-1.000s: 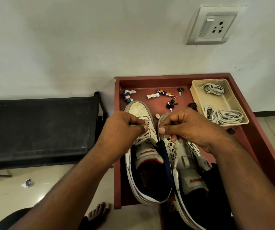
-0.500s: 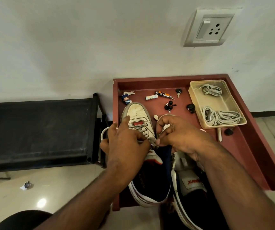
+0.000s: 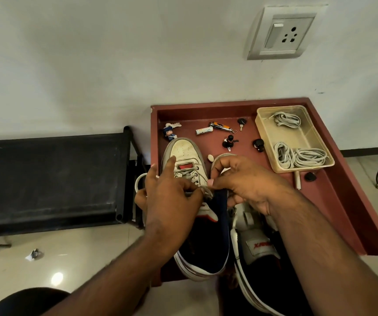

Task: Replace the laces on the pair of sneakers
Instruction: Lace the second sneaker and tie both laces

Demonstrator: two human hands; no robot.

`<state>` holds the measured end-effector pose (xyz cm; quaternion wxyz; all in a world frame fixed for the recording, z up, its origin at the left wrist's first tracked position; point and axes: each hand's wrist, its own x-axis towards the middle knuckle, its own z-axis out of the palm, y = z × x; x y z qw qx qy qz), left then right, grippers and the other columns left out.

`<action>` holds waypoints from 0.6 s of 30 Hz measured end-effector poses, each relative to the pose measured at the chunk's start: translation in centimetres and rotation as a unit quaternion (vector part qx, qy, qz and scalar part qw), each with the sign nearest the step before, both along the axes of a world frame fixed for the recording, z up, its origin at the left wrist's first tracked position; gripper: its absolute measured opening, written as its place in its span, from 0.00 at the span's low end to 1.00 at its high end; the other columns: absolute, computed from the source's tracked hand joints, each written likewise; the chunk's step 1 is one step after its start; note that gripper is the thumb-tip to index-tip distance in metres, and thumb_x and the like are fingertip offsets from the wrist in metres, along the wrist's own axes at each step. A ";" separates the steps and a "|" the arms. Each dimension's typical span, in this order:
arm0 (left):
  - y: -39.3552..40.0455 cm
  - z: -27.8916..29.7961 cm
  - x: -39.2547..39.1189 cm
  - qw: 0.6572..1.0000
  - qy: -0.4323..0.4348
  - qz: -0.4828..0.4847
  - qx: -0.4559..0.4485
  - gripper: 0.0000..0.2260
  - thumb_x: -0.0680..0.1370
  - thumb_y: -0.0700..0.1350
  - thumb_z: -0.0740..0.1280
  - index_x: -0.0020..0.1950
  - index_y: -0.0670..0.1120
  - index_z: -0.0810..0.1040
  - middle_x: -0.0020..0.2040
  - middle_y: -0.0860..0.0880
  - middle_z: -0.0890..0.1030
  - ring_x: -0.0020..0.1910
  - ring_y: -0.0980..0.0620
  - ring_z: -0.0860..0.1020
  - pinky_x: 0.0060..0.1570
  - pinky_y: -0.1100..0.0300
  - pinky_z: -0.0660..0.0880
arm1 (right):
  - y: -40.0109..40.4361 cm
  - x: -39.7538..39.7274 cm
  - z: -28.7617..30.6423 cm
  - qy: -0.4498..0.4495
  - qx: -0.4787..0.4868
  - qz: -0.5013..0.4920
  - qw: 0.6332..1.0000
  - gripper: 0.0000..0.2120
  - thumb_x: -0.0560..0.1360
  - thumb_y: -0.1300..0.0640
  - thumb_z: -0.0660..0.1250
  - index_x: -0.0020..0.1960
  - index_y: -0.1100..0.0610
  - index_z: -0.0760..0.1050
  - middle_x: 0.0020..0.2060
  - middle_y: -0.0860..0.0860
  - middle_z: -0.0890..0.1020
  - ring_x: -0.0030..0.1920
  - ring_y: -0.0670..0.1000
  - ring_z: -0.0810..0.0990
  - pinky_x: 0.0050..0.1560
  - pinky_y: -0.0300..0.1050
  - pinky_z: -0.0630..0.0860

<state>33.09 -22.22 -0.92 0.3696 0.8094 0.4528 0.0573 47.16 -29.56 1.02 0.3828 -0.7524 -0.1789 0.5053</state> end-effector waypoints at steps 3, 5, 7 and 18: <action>-0.1 -0.1 0.0 1.000 0.001 0.008 0.024 0.02 0.75 0.54 0.72 0.46 0.58 0.81 0.77 0.58 0.62 0.78 0.54 0.46 0.71 0.45 0.47 | -0.2 0.4 0.1 0.035 0.009 0.009 0.999 0.04 0.74 0.69 0.68 0.48 0.64 0.77 0.37 0.57 0.82 0.29 0.48 0.81 0.30 0.42 0.78; -0.3 -0.2 -0.1 0.999 0.000 0.007 0.034 0.05 0.75 0.54 0.71 0.49 0.58 0.81 0.77 0.58 0.63 0.78 0.54 0.46 0.71 0.46 0.47 | -0.2 0.5 -0.1 0.023 0.005 0.035 0.999 0.07 0.73 0.72 0.68 0.50 0.65 0.77 0.40 0.59 0.82 0.32 0.50 0.83 0.32 0.43 0.79; -0.4 -0.2 0.0 0.999 0.004 0.000 0.033 0.09 0.76 0.54 0.70 0.55 0.57 0.80 0.77 0.57 0.64 0.78 0.53 0.43 0.70 0.46 0.46 | -0.1 0.5 -0.2 -0.006 0.003 0.055 0.998 0.08 0.72 0.73 0.69 0.49 0.65 0.78 0.40 0.59 0.82 0.33 0.49 0.83 0.32 0.41 0.79; 1.2 0.0 -1.0 0.993 0.077 -0.071 0.061 0.15 0.73 0.59 0.72 0.58 0.67 0.75 0.80 0.58 0.44 0.78 0.50 0.35 0.73 0.41 0.42 | -6.1 5.2 3.0 -0.359 -0.162 0.129 0.910 0.16 0.75 0.67 0.66 0.38 0.46 0.79 0.41 0.48 0.82 0.44 0.50 0.79 0.42 0.42 0.73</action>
